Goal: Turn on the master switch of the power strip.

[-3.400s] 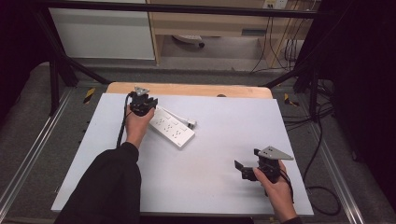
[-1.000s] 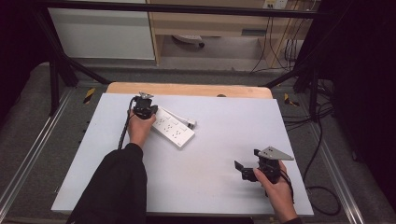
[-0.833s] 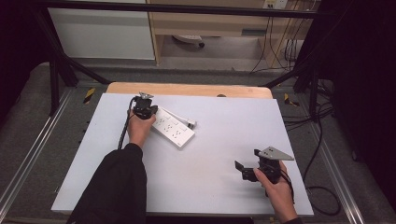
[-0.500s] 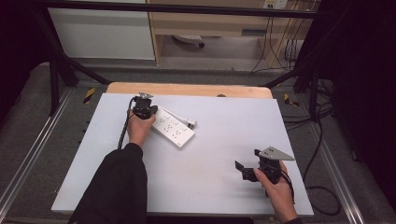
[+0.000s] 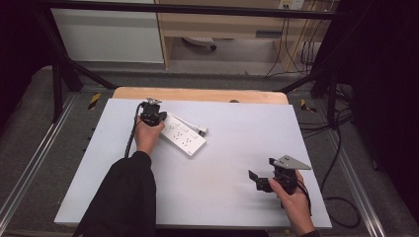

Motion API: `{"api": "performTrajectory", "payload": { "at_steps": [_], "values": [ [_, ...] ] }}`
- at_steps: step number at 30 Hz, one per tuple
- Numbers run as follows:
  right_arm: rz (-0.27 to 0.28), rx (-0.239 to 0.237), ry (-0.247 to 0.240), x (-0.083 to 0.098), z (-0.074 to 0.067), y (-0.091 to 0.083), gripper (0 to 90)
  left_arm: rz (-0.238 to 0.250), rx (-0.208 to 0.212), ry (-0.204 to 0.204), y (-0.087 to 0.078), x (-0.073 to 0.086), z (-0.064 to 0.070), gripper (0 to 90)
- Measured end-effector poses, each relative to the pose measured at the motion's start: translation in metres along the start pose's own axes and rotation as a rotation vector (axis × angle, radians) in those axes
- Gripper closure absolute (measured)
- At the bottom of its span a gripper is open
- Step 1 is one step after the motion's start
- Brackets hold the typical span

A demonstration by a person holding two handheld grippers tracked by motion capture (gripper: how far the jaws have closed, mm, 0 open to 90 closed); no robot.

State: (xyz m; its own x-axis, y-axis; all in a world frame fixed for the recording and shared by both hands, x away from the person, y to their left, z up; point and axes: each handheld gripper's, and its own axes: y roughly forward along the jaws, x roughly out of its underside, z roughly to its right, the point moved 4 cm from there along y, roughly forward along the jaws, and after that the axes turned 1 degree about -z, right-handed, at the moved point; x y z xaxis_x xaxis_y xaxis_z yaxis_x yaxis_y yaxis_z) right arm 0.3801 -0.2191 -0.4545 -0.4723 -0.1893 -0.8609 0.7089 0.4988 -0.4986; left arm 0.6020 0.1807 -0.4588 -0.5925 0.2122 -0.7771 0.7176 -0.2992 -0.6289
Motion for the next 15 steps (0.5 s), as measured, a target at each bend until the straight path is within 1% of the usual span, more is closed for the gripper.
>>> {"api": "performTrajectory", "payload": {
  "at_steps": [3,6,9,15],
  "values": [
    [-0.001,0.0,0.002,0.0,-0.0001,-0.0001,5.2,-0.001,0.001,-0.002,0.0,-0.0001,-0.0001,90.0],
    [0.001,0.001,0.003,0.0,0.0002,-0.0003,5.2,-0.002,0.004,-0.014,0.0001,0.0,-0.0005,90.0],
    [0.002,0.002,0.002,0.0001,0.0003,-0.0004,5.2,0.0,0.0,-0.011,0.0003,0.0,-0.0001,90.0],
    [0.0,-0.001,0.004,0.0001,-0.0002,-0.0004,5.2,-0.001,0.004,-0.009,0.0001,0.0002,-0.0006,90.0]
  ]
}}
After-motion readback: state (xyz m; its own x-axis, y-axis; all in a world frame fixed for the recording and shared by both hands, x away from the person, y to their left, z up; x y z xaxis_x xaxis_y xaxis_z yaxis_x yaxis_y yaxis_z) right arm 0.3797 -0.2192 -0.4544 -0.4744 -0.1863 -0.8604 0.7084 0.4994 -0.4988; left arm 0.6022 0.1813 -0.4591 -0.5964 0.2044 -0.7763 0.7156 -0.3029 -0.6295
